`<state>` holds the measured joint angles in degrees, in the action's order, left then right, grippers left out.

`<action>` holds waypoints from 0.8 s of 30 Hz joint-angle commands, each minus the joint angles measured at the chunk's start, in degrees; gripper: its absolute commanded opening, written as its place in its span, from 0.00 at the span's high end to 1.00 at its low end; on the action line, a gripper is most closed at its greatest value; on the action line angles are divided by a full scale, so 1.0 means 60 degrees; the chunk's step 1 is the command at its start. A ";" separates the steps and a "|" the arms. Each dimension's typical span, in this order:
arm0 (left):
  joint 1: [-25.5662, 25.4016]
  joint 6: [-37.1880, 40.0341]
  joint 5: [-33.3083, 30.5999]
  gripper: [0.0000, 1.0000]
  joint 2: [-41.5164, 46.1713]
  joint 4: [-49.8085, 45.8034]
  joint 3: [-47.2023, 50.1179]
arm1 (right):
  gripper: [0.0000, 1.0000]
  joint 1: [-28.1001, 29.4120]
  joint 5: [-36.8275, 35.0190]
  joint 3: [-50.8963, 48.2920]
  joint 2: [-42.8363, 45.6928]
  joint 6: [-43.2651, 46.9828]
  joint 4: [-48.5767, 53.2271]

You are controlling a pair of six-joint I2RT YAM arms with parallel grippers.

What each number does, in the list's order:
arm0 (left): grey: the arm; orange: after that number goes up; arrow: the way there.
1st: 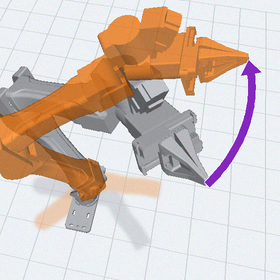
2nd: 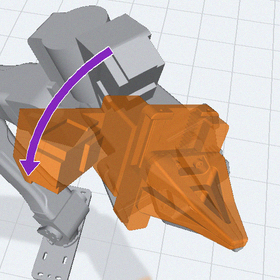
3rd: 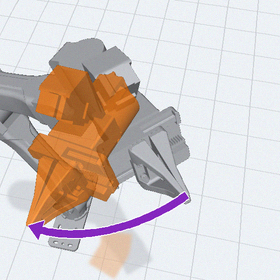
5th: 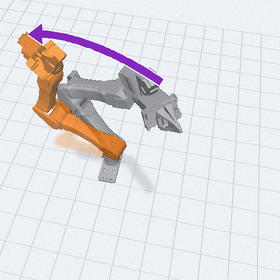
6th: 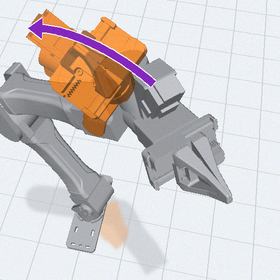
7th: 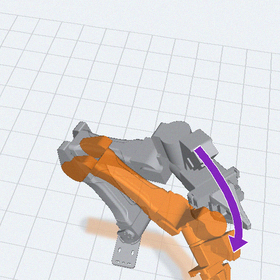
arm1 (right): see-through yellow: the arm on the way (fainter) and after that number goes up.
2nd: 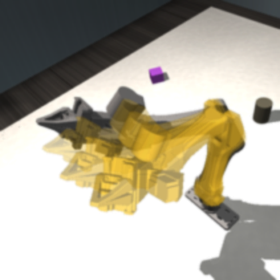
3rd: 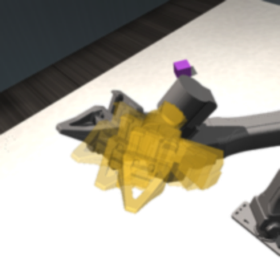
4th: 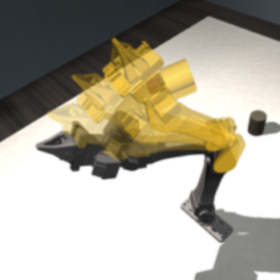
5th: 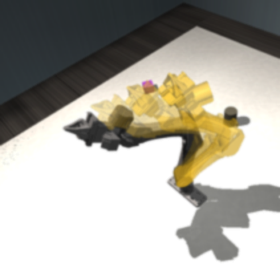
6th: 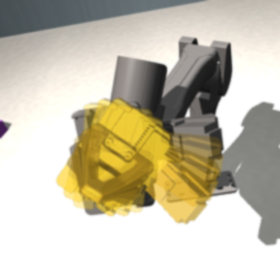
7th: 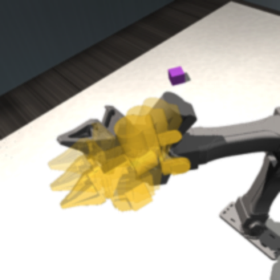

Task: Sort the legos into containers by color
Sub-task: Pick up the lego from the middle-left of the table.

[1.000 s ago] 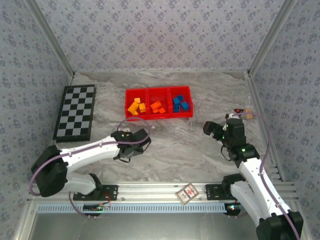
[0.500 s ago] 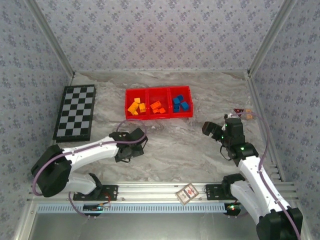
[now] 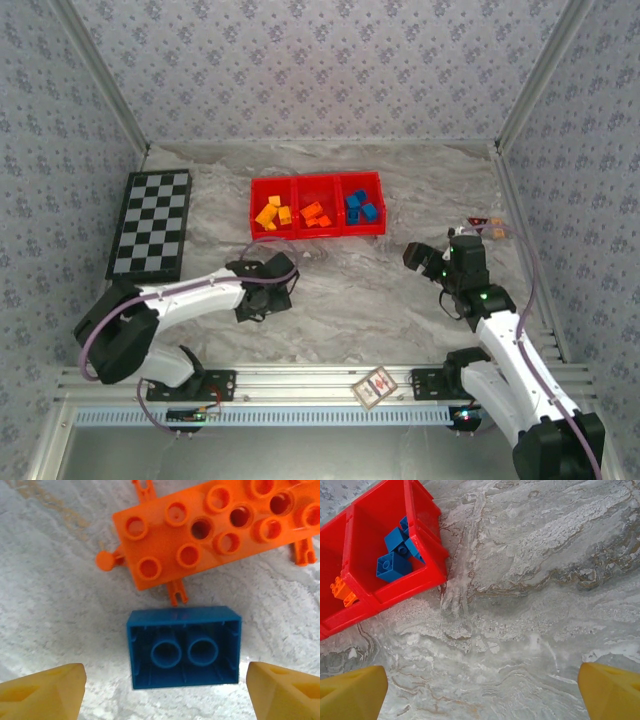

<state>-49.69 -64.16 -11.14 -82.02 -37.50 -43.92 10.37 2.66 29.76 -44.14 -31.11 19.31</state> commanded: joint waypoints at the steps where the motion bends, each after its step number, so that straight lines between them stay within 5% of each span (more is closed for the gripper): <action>1: 0.0050 0.0416 0.0269 0.20 -0.0351 0.0065 -0.0519 | 0.00 0.0016 0.0268 -0.0127 -0.0081 -0.0197 -0.0164; 24: 0.0653 0.0413 0.0478 0.63 -0.0351 0.0378 -0.0105 | 0.00 0.0116 0.0170 -0.0052 -0.0262 -0.0240 -0.0131</action>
<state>-45.76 -62.52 -8.14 -84.97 -36.14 -45.04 10.63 3.46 29.71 -45.67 -32.16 18.94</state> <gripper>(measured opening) 0.477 0.996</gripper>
